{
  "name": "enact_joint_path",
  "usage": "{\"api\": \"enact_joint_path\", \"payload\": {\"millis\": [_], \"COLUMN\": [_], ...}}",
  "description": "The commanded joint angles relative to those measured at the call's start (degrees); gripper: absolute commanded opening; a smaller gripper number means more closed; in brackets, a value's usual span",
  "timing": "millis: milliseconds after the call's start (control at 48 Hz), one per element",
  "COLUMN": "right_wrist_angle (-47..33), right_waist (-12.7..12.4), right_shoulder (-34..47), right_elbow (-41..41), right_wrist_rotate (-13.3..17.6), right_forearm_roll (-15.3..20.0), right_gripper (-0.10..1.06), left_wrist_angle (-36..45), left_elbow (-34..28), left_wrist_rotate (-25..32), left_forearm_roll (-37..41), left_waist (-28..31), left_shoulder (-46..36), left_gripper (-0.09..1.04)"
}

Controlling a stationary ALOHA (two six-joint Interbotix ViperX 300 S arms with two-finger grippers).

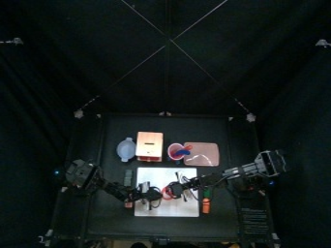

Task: Get the cutter from the drawer then cut the dough then place the extra dough in the bowl
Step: Place the extra dough in the bowl

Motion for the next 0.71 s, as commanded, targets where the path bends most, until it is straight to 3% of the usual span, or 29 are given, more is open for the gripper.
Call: {"api": "enact_joint_path", "payload": {"millis": [21, 292, 375, 479, 604, 708], "right_wrist_angle": [0.0, -5.2, -6.2, -6.2, -6.2, -6.2], "right_waist": [-1.6, -4.4, -5.1, -5.2, -5.2, -5.2], "right_shoulder": [-3.6, -1.9, -1.8, -1.8, -1.8, -1.9], "right_elbow": [3.3, 10.0, 10.6, 10.8, 10.6, 10.4], "right_wrist_rotate": [0.2, 0.3, 0.1, 0.1, 0.2, 0.2], "right_forearm_roll": [-0.1, 0.8, 3.1, 5.9, 7.6, 8.8], "right_gripper": [0.46, 0.47, 0.49, 0.58, 0.76, 0.83], "left_wrist_angle": [0.4, 0.0, -0.1, -0.1, -0.1, -0.4], "left_elbow": [0.5, 1.1, 1.1, 1.0, 1.1, 1.3], "left_wrist_rotate": [0.1, 0.9, 0.9, 0.7, 0.6, 0.7], "left_forearm_roll": [-0.4, 3.0, 3.2, 3.0, 2.9, 3.1], "left_waist": [1.8, 3.5, 3.8, 3.9, 4.0, 3.9], "left_shoulder": [-1.3, -7.0, -7.3, -7.5, -7.9, -9.0], "left_gripper": [0.56, 0.58, 0.59, 0.59, 0.60, 0.65]}}
